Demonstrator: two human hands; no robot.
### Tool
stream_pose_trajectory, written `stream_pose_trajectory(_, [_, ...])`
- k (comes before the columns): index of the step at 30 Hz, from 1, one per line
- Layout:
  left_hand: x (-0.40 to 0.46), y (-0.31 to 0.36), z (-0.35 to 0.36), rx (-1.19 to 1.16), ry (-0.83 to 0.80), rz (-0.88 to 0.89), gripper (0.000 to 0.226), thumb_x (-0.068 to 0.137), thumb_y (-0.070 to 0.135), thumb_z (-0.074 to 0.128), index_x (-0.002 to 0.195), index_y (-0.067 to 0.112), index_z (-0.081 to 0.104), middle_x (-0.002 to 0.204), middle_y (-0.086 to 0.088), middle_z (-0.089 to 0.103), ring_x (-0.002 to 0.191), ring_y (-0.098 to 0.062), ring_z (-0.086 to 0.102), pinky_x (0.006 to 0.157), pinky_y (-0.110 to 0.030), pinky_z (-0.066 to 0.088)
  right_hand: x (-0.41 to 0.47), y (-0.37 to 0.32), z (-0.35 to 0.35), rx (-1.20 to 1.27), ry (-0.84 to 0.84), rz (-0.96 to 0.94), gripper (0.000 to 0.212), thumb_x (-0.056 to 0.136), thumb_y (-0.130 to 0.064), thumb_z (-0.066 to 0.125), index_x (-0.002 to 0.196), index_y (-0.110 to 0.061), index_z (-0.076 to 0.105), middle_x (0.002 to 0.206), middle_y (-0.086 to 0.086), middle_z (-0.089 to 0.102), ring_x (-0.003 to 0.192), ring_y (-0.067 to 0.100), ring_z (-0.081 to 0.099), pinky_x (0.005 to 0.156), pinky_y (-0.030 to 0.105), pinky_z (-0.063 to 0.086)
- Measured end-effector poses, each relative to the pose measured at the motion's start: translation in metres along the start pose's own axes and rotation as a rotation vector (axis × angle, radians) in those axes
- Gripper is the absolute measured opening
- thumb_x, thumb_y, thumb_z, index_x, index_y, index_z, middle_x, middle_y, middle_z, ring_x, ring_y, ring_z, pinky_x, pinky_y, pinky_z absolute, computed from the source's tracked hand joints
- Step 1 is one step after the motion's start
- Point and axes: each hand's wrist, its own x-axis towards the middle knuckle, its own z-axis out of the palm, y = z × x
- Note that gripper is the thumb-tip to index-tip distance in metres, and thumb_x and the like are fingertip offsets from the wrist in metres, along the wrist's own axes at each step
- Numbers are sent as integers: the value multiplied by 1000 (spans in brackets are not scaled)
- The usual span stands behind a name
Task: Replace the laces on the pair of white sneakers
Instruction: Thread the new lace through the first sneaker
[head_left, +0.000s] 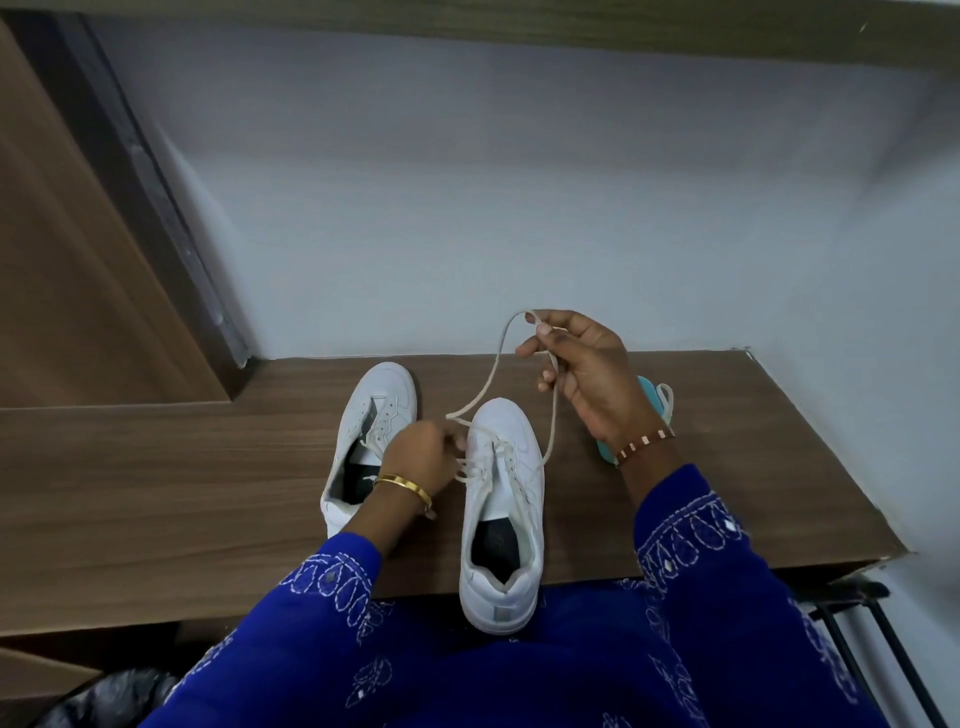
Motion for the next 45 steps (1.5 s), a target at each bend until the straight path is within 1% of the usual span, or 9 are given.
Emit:
stream_pose_trajectory(6, [2,19,-8,-718,4,-135,26,93,6,45,87,2,69,75,-3,68,78,-18,62,74,-26,50,0,18,4,-198,11,82,8,88,-11,60,80,-8,62,62,2,69,65,28,45,41,19,42])
stream_pose_trajectory(12, [9,49,-28,-1405,-344,-385,48,97,45,30,89,10,62,76,-4,72,70,-17,69,77,-31,53,-9,33,2,-355,35,128,7,86,-8,63,85,-1,63,59,6,63,37,8,42,38,19,40])
stream_pose_trajectory(19, [19,39,-39,-1838,-45,-587,15,98,14,41,91,11,55,88,-4,68,84,-19,68,58,-29,57,-15,55,-17,-505,-23,224,15,86,-14,63,74,-6,61,57,5,60,36,8,42,38,18,40])
stream_pose_trajectory(23, [24,13,-47,-1787,169,-642,19,100,14,37,97,10,55,109,-4,58,110,-20,55,79,-31,53,-21,67,-44,-631,-11,304,17,87,-17,62,72,-10,59,55,2,57,38,10,46,40,20,40])
stream_pose_trajectory(27, [22,2,-48,-1584,177,-692,21,98,12,41,83,9,55,77,-5,67,77,-19,61,67,-26,57,-21,64,-67,-658,43,396,10,91,-6,53,90,-3,63,62,4,56,48,12,45,43,19,40])
stream_pose_trajectory(29, [21,4,-42,-1279,136,-694,25,97,14,44,77,7,57,68,-8,65,66,-22,60,53,-27,55,-20,59,-67,-681,61,376,17,92,0,47,96,-2,63,63,4,56,48,11,44,43,19,38])
stream_pose_trajectory(35, [9,18,-30,49,158,-281,36,92,37,46,87,8,66,87,-11,69,88,-30,63,76,-33,46,-16,52,-35,-758,-17,220,18,85,6,49,92,-6,60,65,-1,64,42,7,46,38,14,39])
stream_pose_trajectory(40, [-2,34,-9,-152,195,70,28,92,9,47,116,0,59,114,-20,60,103,-34,57,87,-37,45,-14,67,-13,-880,-10,80,14,82,-1,59,75,-12,61,70,2,66,55,5,55,51,10,40])
stream_pose_trajectory(45, [-6,36,4,-663,-120,-94,23,93,3,48,104,1,67,85,-12,67,67,-3,66,65,-13,48,-16,74,-9,-868,52,7,4,81,-7,65,78,-8,68,75,-3,61,66,8,56,58,12,41])
